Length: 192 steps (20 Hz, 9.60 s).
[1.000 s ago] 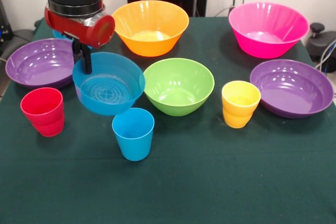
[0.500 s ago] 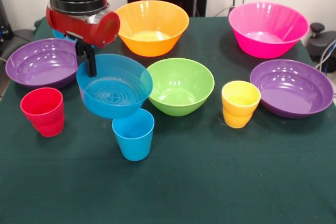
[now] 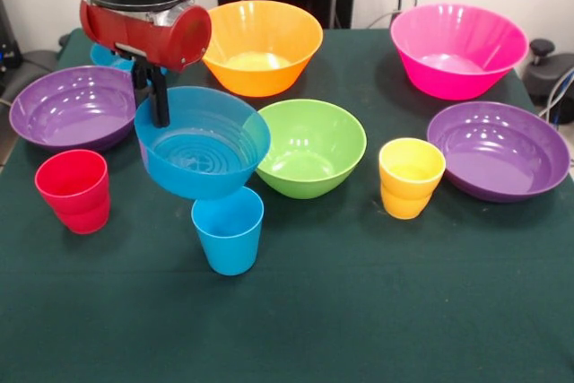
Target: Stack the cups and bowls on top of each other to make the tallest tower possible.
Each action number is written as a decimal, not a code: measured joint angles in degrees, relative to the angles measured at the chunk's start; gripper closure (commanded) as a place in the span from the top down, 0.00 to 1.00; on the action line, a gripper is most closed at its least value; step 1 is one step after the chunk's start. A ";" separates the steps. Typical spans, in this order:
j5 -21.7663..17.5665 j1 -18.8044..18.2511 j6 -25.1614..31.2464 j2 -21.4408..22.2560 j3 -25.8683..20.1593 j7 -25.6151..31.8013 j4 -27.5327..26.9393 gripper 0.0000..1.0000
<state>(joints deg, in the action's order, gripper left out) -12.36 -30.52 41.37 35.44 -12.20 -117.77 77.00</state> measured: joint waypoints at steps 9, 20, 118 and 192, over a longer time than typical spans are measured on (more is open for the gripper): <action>-0.25 -1.24 -0.06 -0.27 -1.09 0.00 0.60 0.00; -0.27 -1.75 -2.00 -1.22 -2.61 0.00 2.63 0.00; -5.03 -6.20 -4.86 -6.39 -8.13 0.00 5.86 0.00; -7.43 -8.80 -3.32 -7.40 -12.45 0.00 1.29 0.00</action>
<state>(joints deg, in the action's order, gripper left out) -19.79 -39.32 38.05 28.03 -24.65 -117.77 78.29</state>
